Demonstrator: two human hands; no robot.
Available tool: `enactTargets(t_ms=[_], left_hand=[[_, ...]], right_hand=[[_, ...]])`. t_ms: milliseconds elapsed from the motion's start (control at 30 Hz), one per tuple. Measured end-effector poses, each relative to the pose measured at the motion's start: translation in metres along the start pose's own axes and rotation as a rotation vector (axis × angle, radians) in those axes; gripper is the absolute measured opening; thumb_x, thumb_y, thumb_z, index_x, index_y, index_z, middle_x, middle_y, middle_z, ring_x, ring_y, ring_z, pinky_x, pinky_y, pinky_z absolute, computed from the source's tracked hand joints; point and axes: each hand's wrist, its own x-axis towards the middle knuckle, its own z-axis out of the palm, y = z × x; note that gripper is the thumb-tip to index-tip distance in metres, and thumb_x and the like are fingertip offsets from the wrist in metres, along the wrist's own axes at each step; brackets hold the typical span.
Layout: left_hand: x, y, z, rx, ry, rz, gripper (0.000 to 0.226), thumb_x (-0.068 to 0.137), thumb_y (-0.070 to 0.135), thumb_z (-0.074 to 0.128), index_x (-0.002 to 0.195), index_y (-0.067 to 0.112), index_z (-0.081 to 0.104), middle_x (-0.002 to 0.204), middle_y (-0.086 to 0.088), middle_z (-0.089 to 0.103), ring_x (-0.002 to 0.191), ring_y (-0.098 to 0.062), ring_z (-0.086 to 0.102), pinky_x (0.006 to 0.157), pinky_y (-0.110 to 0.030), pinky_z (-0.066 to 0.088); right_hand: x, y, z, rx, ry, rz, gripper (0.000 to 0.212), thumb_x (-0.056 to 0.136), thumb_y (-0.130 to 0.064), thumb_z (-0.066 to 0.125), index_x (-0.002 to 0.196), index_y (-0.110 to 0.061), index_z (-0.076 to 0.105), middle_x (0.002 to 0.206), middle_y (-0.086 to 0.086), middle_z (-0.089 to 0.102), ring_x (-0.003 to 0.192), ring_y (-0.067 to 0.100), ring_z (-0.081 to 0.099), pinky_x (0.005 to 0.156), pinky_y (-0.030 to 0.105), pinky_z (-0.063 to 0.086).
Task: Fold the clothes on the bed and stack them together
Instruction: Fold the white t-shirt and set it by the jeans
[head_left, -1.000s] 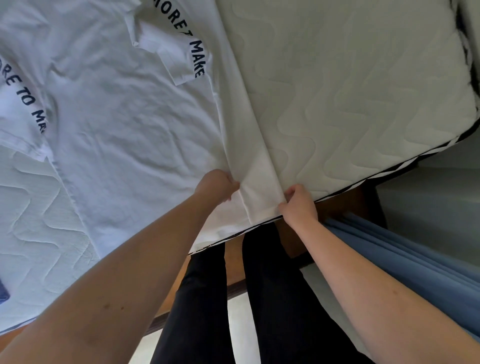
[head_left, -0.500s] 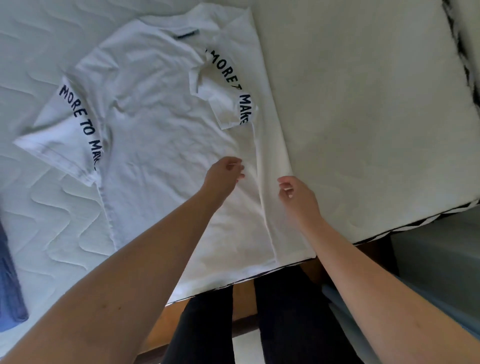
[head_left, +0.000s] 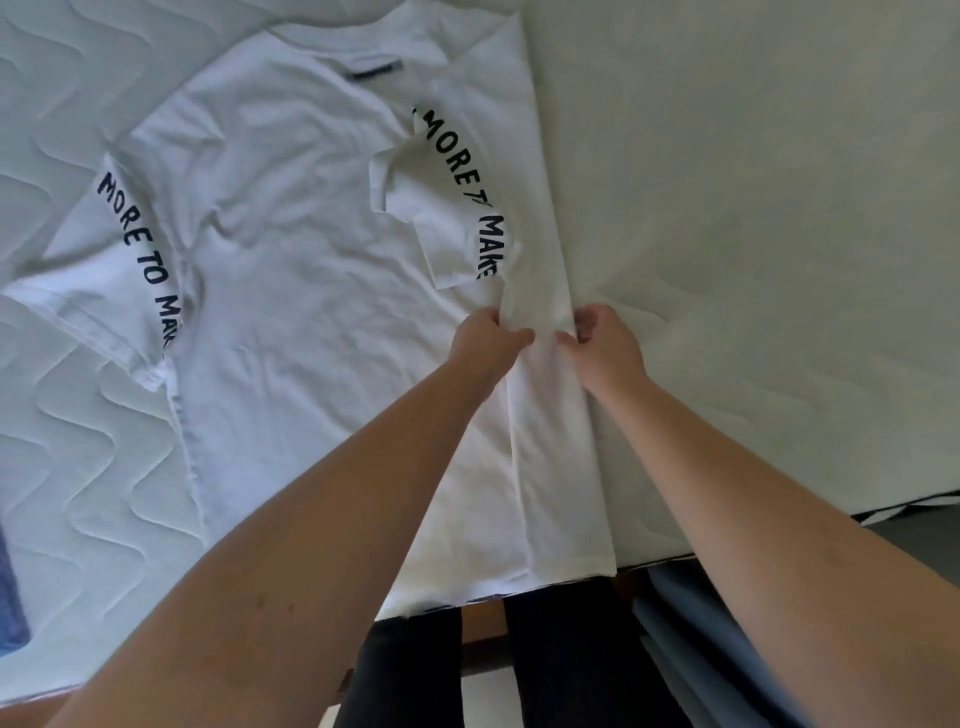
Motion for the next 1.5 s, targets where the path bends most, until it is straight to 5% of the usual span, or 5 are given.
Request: enactTargets(t_ms=[367,600,967,1167,1500], left_hand=[[-0.006,-0.03,-0.012,0.169,0.184,0.062,0.015,0.083,0.036,0.07,0.093,0.028,0.062,0.079,0.017,0.065,0.075,0.001,0.06,0.059,-0.015,0.04],[0.014,0.022,-0.015,-0.606,0.05,-0.191,0.034,0.089,0.018,0.071,0.121,0.011,0.064,0.117,-0.007,0.069,0.111,-0.023,0.064,0.103,-0.039,0.049],[0.022,0.025,-0.023,-0.897,0.167,-0.109,0.045,0.078,-0.015,0.055,0.106,0.019,0.047,0.092,-0.006,0.053,0.088,-0.023,0.054,0.076,-0.028,0.049],[0.038,0.039,-0.043,-1.053,0.208,-0.082,0.051,0.08,0.006,0.077,0.112,0.033,0.049,0.109,-0.001,0.069,0.098,-0.016,0.071,0.067,-0.026,0.059],[0.053,0.03,-0.074,-0.679,0.34,-0.003,0.01,0.1,0.031,0.054,0.099,0.025,0.062,0.098,-0.002,0.068,0.095,-0.021,0.069,0.075,-0.035,0.061]], right_hand=[[0.015,-0.01,-0.011,-0.277,-0.049,-0.01,0.023,0.086,-0.032,0.064,0.1,-0.013,0.061,0.097,0.006,0.067,0.096,0.028,0.061,0.08,0.038,0.049],[0.032,-0.034,-0.005,-0.145,0.041,-0.104,0.032,0.088,-0.028,0.068,0.113,-0.012,0.056,0.106,0.006,0.065,0.1,0.026,0.06,0.085,0.038,0.048],[0.046,-0.041,-0.008,-0.186,0.06,-0.075,0.032,0.089,-0.024,0.064,0.117,-0.014,0.053,0.109,0.006,0.062,0.102,0.027,0.059,0.085,0.038,0.048],[0.053,-0.062,-0.002,-0.123,0.089,-0.118,0.038,0.091,-0.031,0.065,0.122,-0.013,0.053,0.117,0.009,0.056,0.106,0.028,0.056,0.093,0.042,0.046],[0.068,-0.069,-0.005,-0.179,0.116,-0.132,0.033,0.089,-0.033,0.065,0.114,-0.014,0.054,0.11,0.008,0.058,0.099,0.028,0.057,0.088,0.042,0.047]])
